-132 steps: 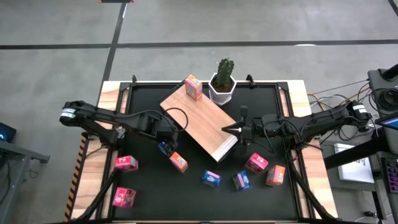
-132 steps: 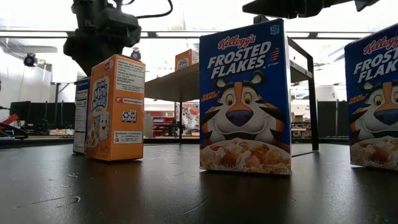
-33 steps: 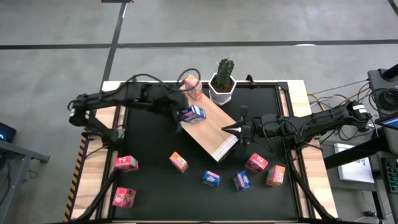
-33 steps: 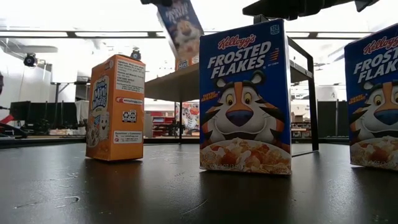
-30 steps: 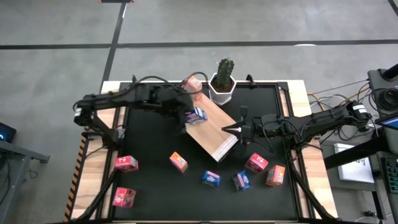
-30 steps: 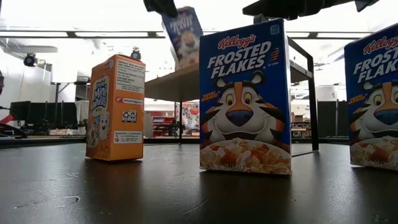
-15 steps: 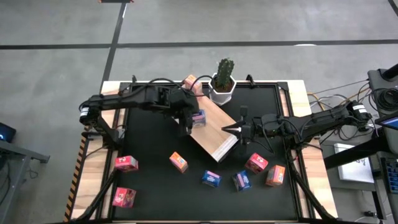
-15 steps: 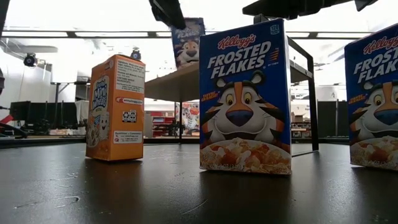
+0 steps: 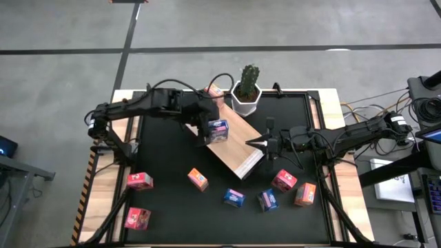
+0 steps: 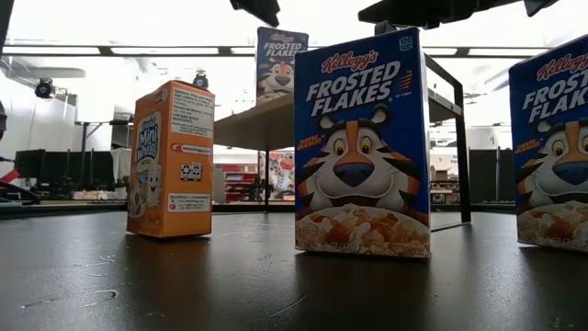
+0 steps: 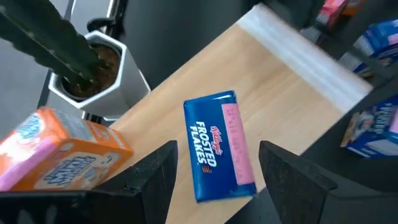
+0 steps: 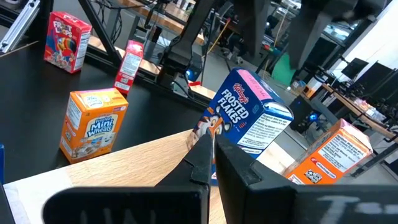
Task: Stack cereal on shelf
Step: Put the top blue cereal box on the shelf
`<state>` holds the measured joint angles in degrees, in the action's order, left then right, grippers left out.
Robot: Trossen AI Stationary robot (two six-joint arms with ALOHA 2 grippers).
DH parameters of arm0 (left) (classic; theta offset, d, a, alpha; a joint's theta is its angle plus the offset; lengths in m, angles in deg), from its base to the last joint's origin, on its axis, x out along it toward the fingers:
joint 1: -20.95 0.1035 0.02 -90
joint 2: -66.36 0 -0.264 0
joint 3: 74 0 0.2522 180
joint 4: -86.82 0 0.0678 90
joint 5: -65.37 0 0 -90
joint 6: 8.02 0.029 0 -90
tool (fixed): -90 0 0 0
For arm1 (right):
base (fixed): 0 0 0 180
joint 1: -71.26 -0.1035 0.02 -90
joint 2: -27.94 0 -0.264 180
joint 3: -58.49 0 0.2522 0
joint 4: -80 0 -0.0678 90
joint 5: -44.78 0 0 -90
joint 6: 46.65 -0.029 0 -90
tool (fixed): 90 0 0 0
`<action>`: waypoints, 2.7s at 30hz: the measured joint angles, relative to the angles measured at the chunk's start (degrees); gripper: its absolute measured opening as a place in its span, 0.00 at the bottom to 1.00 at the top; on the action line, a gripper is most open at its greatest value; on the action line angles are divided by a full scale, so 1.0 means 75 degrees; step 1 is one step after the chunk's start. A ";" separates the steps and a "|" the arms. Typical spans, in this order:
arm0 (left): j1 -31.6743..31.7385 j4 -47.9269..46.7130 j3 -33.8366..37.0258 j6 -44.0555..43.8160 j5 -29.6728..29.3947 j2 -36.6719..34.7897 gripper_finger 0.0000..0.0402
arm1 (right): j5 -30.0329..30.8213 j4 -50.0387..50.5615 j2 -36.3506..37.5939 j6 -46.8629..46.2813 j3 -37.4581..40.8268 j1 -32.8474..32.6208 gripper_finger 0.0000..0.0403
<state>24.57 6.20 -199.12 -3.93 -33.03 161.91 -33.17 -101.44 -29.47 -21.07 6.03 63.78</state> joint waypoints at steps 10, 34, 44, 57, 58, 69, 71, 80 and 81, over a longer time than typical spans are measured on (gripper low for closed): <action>-0.0923 -0.0227 0.0274 0.0186 -0.0018 -0.0080 0.45 | 0.0003 -0.0003 0.0000 0.0079 0.0000 0.0003 0.02; -0.0892 0.1479 0.2723 0.0406 -0.2411 -0.0117 0.09 | 0.0006 -0.0003 0.0000 0.0198 0.0000 0.0001 0.02; -0.0724 0.1965 0.2727 0.0402 -0.2410 -0.0047 0.09 | 0.0006 -0.0003 0.0000 0.0211 0.0000 0.0003 0.02; -0.0645 0.3383 0.3473 0.0590 -0.2408 0.0004 0.09 | 0.0006 -0.0003 0.0000 0.0221 0.0000 0.0000 0.02; -0.0644 0.3396 0.3489 0.0592 -0.2408 0.0009 0.09 | 0.0006 -0.0003 0.0000 0.0221 0.0000 0.0003 0.02; -0.0664 0.2576 0.3633 0.0546 -0.2416 -0.0263 0.09 | 0.0009 -0.0003 0.0000 0.0279 0.0000 0.0000 0.02; -0.0615 0.2888 0.3807 0.0661 -0.2412 -0.0268 0.09 | 0.0009 -0.0003 0.0000 0.0289 0.0000 0.0003 0.02; -0.0298 0.4219 0.4331 0.1073 -0.2416 -0.0256 0.09 | 0.0009 -0.0003 0.0000 0.0286 0.0000 0.0003 0.02; -0.0276 0.4290 0.4331 0.1070 -0.2416 -0.0256 0.09 | 0.0009 -0.0003 0.0000 0.0286 0.0000 0.0001 0.02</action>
<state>22.50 38.38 -166.63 4.10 -51.16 159.98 -33.10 -101.46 -29.47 -18.93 6.03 63.79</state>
